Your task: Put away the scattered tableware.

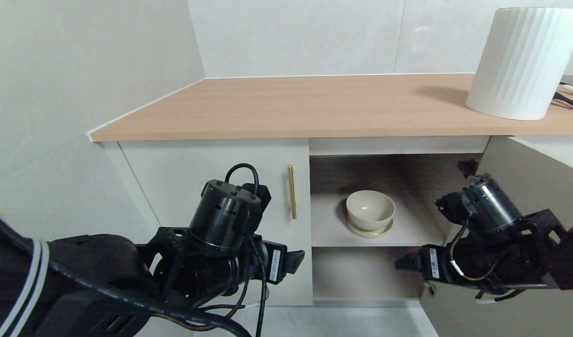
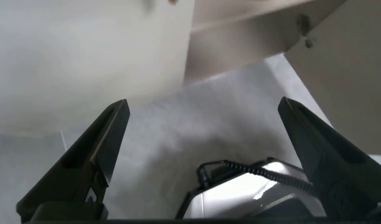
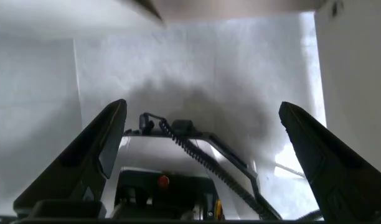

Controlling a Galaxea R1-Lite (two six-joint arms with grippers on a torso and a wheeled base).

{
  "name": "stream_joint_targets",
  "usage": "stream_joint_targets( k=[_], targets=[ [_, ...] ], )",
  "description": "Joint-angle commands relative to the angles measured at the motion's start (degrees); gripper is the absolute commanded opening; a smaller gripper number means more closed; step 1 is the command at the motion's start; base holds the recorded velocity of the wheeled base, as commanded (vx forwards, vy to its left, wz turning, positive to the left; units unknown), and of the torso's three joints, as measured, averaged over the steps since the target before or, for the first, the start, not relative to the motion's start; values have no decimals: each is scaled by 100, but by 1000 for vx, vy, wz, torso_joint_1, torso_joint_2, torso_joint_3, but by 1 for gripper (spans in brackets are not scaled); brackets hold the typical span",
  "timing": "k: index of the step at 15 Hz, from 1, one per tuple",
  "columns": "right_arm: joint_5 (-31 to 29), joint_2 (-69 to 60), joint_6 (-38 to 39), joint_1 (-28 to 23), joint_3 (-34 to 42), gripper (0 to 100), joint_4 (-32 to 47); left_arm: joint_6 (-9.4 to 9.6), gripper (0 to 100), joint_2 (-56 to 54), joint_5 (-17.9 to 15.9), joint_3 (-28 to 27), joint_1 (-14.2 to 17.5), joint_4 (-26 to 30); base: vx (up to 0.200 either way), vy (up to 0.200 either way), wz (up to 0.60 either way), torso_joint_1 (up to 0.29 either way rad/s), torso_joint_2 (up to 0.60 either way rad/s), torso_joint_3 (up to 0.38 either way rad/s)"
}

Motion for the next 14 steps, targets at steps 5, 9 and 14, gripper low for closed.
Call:
stream_joint_targets(
  k=[5,9,14],
  targets=[
    [-6,-610,-156,14,87,100,200,-4,100,-33,4,-5,33,-15,-200,0,0,0,0,2],
    [-6,-592,-165,22,79,100,305,-4,100,-24,4,-14,42,-15,-200,0,0,1,5,2],
    [-6,-952,-165,22,44,100,543,5,100,-50,4,-23,95,-15,-200,0,0,0,3,1]
  ],
)
